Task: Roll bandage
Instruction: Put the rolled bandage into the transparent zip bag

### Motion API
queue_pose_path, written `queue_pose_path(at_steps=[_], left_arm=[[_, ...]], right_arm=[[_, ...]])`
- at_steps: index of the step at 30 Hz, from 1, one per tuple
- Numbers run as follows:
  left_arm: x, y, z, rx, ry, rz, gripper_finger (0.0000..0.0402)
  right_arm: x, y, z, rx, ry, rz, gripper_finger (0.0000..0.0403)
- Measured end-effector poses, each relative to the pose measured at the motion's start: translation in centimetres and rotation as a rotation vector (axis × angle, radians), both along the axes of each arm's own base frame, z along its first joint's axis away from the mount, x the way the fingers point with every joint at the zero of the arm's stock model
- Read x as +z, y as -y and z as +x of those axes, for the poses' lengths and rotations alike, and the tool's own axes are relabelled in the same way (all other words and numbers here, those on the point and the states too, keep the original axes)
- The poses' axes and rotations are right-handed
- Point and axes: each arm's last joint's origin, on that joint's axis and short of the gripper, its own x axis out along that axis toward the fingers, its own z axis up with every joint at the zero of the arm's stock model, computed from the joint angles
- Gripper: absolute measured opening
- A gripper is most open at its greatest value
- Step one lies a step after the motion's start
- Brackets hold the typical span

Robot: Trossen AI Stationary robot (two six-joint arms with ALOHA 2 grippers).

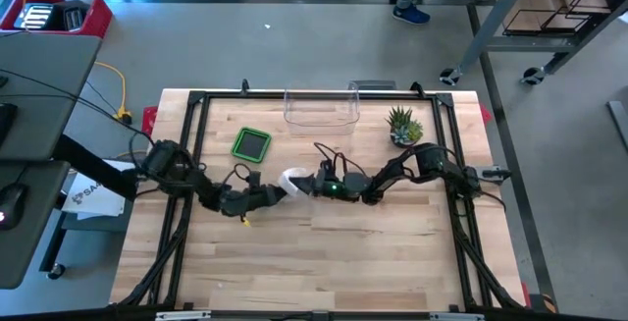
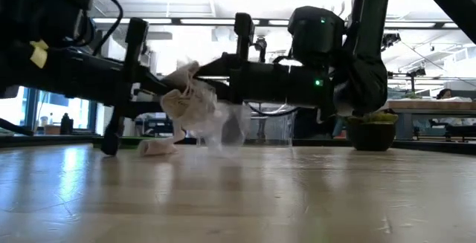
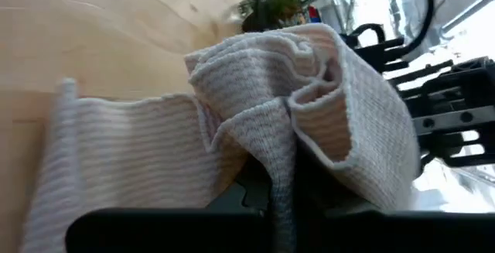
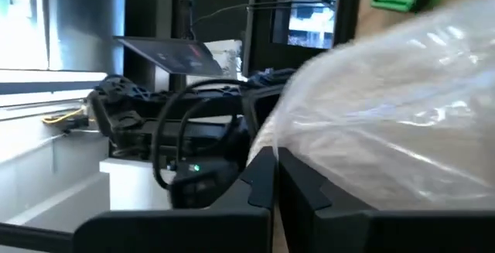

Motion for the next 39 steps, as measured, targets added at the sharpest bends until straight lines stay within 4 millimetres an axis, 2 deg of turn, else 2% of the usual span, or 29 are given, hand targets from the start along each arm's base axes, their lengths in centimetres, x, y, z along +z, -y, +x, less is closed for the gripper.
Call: queue_pose_path(at_steps=[3, 7, 13, 18, 21, 26, 30, 35, 39], left_arm=[[0.1, -0.1, 0.7, -0.008, 0.008, 0.053, 0.0010], [-0.1, -0.3, 1.9, -0.115, -0.019, 0.050, 0.0010], [-0.2, -0.5, 3.3, -0.181, -0.063, 0.144, 0.0010], [-0.3, -0.5, 3.4, -0.224, -0.094, 0.193, 0.0010], [-0.4, -0.6, 3.2, -0.229, -0.095, 0.183, 0.0011], [-0.5, -0.6, 3.0, -0.245, -0.104, 0.183, 0.0012], [-0.6, -0.2, 2.9, -0.264, -0.109, 0.197, 0.0012], [-0.8, 0.1, 2.7, -0.292, -0.137, 0.209, 0.0013], [-0.8, 0.4, 2.6, -0.308, -0.137, 0.202, 0.0013]], right_arm=[[-0.5, -1.0, -0.2, 0.008, 0.010, 0.027, 0.0000], [-0.3, -2.2, -0.2, 0.027, 0.044, 0.034, 0.0000], [-0.5, -3.3, -0.2, 0.053, 0.014, 0.091, 0.0000], [-0.7, -3.9, -0.3, 0.089, -0.003, 0.101, 0.0006], [-0.8, -3.9, -0.2, 0.116, -0.013, 0.113, 0.0033], [-0.2, -3.9, -0.2, 0.121, 0.020, 0.135, 0.0115], [0.0, -4.0, -0.3, 0.170, 0.032, 0.081, 0.0172], [-0.1, -4.1, -0.2, 0.263, 0.021, 0.060, 0.0192], [0.0, -3.4, -0.2, 0.448, 0.025, 0.030, 0.0193]])
